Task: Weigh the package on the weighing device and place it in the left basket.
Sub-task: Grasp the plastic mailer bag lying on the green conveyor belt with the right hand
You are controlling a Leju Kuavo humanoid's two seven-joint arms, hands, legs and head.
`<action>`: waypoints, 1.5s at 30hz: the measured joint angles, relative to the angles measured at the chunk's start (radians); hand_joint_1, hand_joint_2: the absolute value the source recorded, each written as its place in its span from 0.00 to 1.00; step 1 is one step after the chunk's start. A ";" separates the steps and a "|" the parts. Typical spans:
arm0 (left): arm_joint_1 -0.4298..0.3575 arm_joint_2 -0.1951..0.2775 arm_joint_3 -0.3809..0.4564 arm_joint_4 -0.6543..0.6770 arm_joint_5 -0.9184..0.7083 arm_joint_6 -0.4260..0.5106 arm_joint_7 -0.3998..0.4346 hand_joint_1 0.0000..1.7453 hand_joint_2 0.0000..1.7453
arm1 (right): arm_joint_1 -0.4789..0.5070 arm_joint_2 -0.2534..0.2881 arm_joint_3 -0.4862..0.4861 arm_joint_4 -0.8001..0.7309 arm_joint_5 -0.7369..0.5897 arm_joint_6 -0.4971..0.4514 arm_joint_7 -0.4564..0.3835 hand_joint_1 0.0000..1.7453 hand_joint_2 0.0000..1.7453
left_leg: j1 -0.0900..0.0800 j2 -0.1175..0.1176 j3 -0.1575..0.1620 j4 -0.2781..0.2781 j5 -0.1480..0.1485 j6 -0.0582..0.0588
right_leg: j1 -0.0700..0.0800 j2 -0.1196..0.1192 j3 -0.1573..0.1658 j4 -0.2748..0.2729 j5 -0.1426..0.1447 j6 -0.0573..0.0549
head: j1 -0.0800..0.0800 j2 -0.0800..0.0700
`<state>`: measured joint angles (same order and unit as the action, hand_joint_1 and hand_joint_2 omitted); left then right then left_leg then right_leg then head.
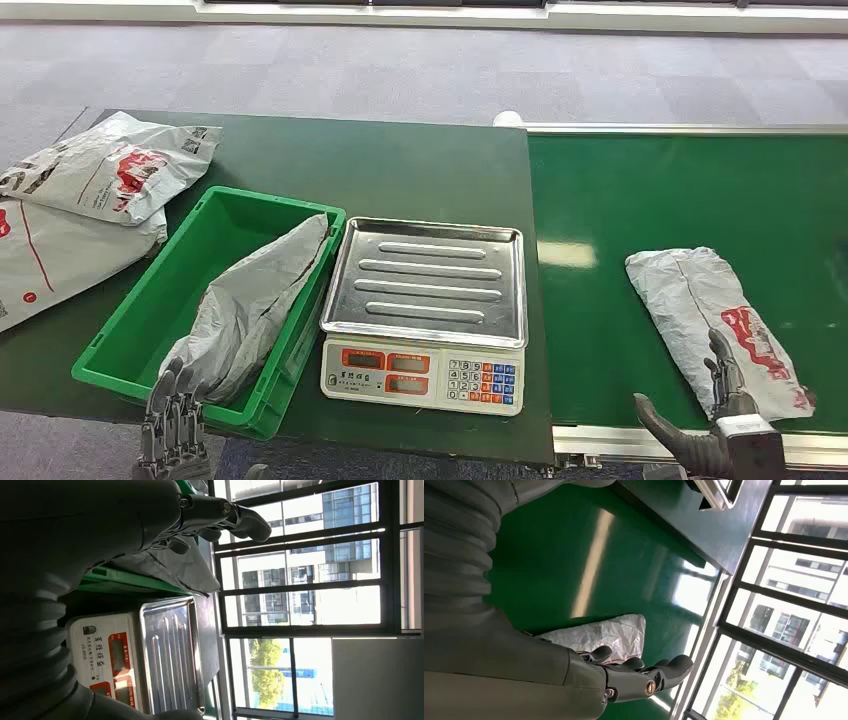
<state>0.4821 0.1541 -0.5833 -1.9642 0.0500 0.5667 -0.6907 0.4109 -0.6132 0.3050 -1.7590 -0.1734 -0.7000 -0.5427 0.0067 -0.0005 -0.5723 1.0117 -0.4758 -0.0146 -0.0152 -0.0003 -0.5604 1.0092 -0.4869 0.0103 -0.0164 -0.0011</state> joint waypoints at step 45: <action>-0.027 -0.083 0.154 -0.062 -0.163 -0.328 0.107 0.00 1.00 | -0.741 0.097 0.130 0.869 0.661 0.321 0.632 0.00 1.00 | -0.001 0.006 0.000 0.001 0.009 0.000 | 0.001 0.006 -0.002 0.000 0.010 0.000 | 0.000 0.000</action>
<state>0.4555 0.0711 -0.4289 -2.0267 -0.1135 0.2388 -0.5836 -0.3304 -0.5162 0.4350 -0.8899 0.4876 -0.3789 0.0890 0.0062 0.0051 -0.5719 1.0125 -0.4673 -0.0147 -0.0138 0.0055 -0.5619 1.0094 -0.4772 0.0105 -0.0166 -0.0011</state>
